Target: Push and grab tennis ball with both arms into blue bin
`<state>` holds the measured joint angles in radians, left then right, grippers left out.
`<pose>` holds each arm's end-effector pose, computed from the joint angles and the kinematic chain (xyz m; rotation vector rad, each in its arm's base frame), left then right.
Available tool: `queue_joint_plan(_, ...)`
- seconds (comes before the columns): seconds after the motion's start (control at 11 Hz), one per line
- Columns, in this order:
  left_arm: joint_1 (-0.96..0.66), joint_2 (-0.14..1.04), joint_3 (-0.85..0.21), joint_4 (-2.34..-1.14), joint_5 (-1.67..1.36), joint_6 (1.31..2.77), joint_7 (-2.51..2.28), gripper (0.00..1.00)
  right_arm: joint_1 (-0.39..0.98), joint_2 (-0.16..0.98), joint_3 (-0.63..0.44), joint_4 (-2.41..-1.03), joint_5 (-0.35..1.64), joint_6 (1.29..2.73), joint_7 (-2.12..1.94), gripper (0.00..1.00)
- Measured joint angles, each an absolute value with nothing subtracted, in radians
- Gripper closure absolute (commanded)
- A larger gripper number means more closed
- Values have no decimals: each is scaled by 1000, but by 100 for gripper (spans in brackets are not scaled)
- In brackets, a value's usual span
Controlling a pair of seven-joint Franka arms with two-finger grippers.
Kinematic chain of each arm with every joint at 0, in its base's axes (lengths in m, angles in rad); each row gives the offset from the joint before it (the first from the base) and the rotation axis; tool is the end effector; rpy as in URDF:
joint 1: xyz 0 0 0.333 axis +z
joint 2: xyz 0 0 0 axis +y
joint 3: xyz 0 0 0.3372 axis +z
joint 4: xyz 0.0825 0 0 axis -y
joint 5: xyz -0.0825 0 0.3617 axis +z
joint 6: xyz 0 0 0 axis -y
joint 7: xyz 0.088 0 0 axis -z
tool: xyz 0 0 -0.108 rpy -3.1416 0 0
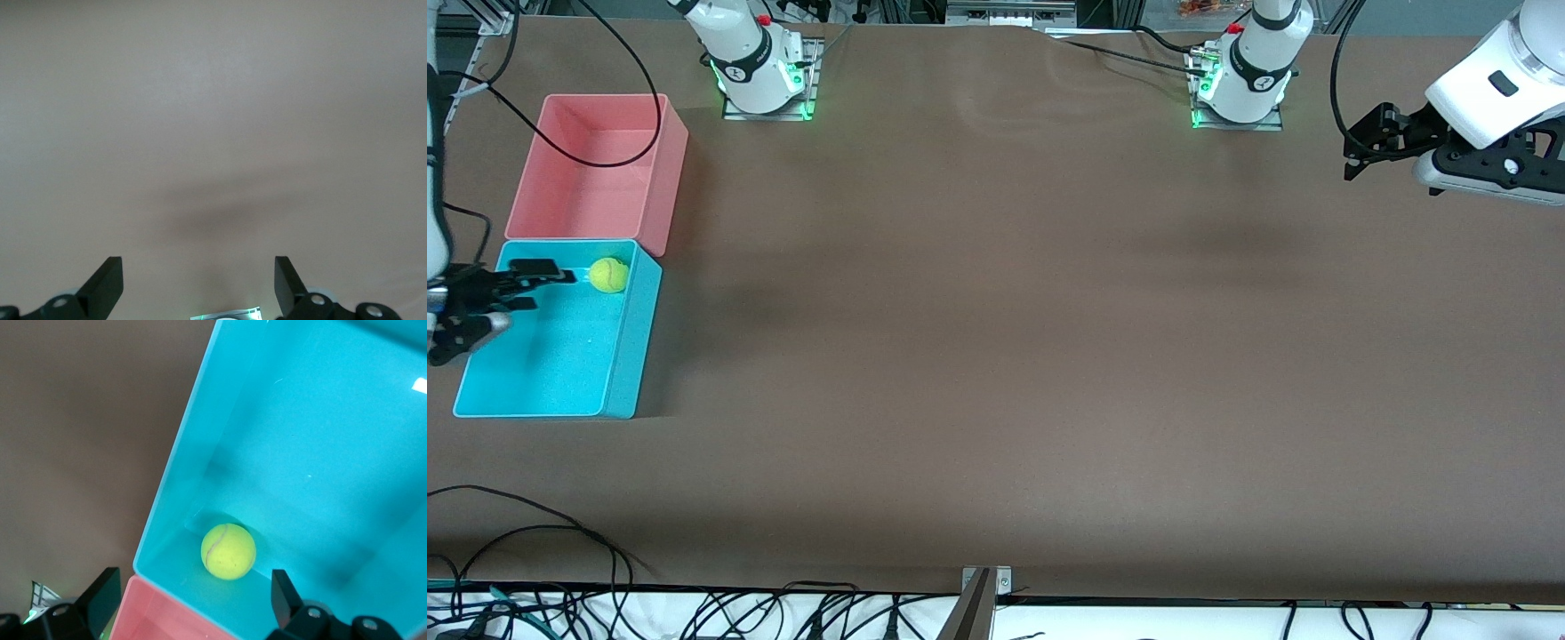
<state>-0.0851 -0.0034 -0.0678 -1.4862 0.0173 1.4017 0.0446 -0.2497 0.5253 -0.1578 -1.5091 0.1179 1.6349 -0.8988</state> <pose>0.5077 -0.0762 0.6697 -3.1025 0.3039 0.1248 0.5984 -0.2278 0.3647 -2.7705 -0.6568 0.4207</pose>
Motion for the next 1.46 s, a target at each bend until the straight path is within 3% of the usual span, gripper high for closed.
queue_joint_plan(0.36, -85, -3, -69, -1486, 17, 1402, 45, 0, -242, 466, -151, -1408, 82, 1566, -772, 0)
queue_joint_plan(0.73, -85, -3, -69, -1486, 17, 1401, 45, 0, -203, 409, -144, -1394, 78, 1539, -665, 0)
queue_joint_plan(1.0, -85, -3, -69, -1486, 17, 1401, 45, 0, -201, 397, -144, -1291, 77, 1462, -581, 0)
queue_joint_plan(1.46, -85, -3, -69, -1479, 17, 1401, 45, 0, -126, 368, -135, -1226, 76, 1434, -232, 0)
